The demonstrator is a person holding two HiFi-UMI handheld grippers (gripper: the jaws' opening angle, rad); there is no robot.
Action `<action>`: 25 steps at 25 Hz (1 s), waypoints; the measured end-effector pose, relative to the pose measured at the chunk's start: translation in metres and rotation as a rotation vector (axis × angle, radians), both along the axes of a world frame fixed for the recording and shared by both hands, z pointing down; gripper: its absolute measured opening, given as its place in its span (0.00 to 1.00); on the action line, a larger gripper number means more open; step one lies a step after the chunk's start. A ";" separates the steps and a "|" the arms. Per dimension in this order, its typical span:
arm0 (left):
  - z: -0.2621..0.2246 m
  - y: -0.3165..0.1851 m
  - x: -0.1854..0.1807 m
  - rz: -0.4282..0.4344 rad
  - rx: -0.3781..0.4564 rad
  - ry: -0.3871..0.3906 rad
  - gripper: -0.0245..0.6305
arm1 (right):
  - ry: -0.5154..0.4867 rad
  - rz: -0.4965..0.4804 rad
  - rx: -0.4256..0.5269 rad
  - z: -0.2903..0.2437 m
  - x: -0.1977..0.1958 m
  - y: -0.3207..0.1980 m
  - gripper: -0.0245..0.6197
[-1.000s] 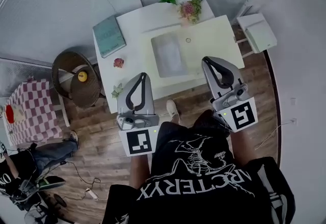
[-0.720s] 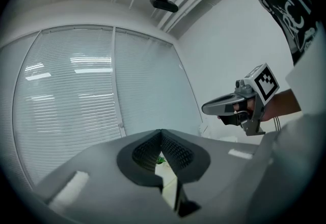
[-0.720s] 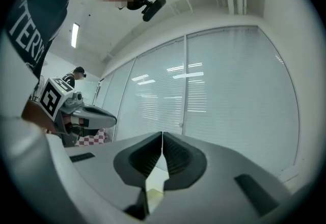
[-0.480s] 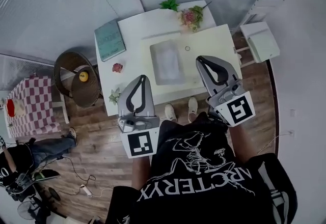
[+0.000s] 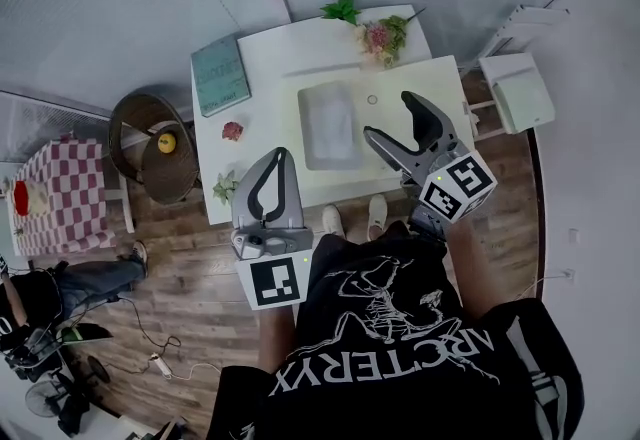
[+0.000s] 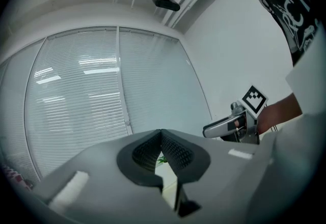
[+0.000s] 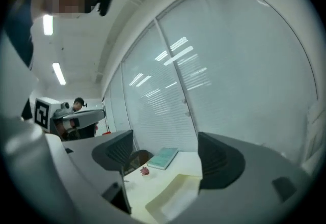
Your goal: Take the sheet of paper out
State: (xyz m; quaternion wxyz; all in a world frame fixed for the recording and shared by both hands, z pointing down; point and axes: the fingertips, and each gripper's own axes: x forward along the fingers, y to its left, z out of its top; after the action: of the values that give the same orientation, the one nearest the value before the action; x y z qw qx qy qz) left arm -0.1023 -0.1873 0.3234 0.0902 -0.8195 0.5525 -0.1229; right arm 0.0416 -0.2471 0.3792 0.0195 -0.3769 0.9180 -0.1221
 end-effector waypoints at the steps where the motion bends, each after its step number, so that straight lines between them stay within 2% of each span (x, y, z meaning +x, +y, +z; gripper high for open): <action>1: 0.000 -0.001 -0.001 -0.003 -0.002 0.001 0.06 | -0.058 0.005 -0.062 0.013 0.004 -0.007 0.63; 4: 0.001 -0.001 -0.006 -0.018 -0.005 0.007 0.06 | -0.247 0.027 -0.276 0.063 0.016 -0.030 0.71; 7: 0.006 0.002 -0.013 -0.039 -0.021 -0.010 0.06 | -0.438 0.014 -0.545 0.131 0.020 -0.046 0.76; 11: 0.011 0.008 -0.029 -0.094 -0.051 -0.016 0.06 | -0.593 -0.035 -0.882 0.214 0.009 -0.053 0.78; 13: 0.013 0.011 -0.037 -0.122 -0.065 -0.026 0.06 | -0.688 -0.067 -1.016 0.243 0.000 -0.055 0.78; 17: 0.016 0.020 -0.050 -0.169 -0.080 -0.059 0.06 | -0.682 -0.094 -1.144 0.284 -0.013 -0.059 0.78; 25: 0.022 0.033 -0.067 -0.247 -0.120 -0.093 0.06 | -0.667 -0.192 -1.254 0.319 -0.041 -0.060 0.78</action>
State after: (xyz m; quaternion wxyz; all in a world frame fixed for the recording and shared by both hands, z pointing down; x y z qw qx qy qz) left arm -0.1692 -0.1544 0.3456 0.0509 -0.7425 0.6361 -0.2036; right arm 0.0007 -0.3069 0.6981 0.0678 -0.1775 0.6492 -0.7365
